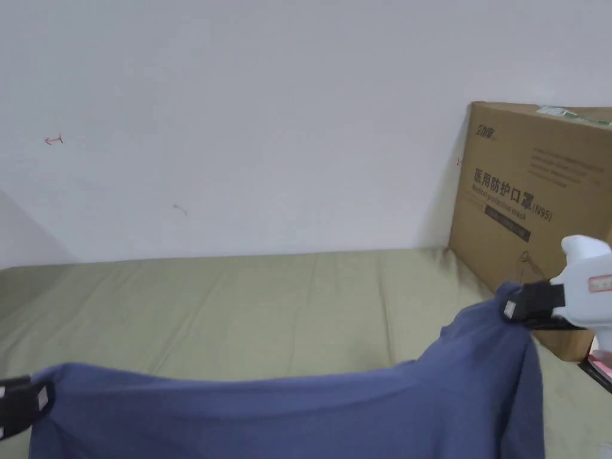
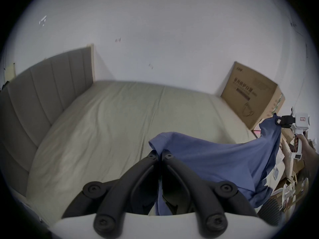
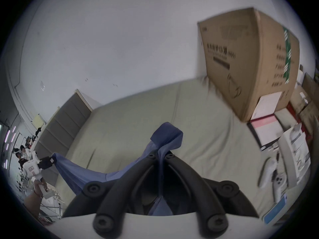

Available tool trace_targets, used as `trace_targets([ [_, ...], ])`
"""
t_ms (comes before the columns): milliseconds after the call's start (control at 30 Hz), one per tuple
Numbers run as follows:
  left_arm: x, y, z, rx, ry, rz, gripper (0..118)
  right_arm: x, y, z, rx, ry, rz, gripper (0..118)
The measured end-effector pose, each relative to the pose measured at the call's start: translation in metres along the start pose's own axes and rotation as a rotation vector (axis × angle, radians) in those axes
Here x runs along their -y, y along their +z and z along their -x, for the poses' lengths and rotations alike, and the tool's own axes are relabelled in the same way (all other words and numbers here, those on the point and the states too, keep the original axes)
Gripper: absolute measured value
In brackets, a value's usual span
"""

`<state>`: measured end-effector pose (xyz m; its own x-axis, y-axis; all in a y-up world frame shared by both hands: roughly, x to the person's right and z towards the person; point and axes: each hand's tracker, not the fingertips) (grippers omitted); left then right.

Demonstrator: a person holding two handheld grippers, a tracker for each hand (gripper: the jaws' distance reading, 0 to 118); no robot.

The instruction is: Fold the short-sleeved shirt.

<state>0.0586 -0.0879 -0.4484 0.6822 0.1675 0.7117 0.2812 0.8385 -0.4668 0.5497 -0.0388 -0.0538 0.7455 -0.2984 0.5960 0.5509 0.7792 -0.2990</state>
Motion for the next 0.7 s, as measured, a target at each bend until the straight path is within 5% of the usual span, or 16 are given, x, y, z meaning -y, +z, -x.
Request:
trace_targets([
  [367, -0.088, 0.079, -0.035, 0.018, -0.051, -0.157, 1, -0.070, 0.107, 0.028, -0.022, 0.028, -0.178, 2],
  [700, -0.131, 0.063, -0.041, 0.009, -0.001, -0.188, 1, -0.145, 0.089, 0.047, 0.055, 0.078, -0.247, 2],
])
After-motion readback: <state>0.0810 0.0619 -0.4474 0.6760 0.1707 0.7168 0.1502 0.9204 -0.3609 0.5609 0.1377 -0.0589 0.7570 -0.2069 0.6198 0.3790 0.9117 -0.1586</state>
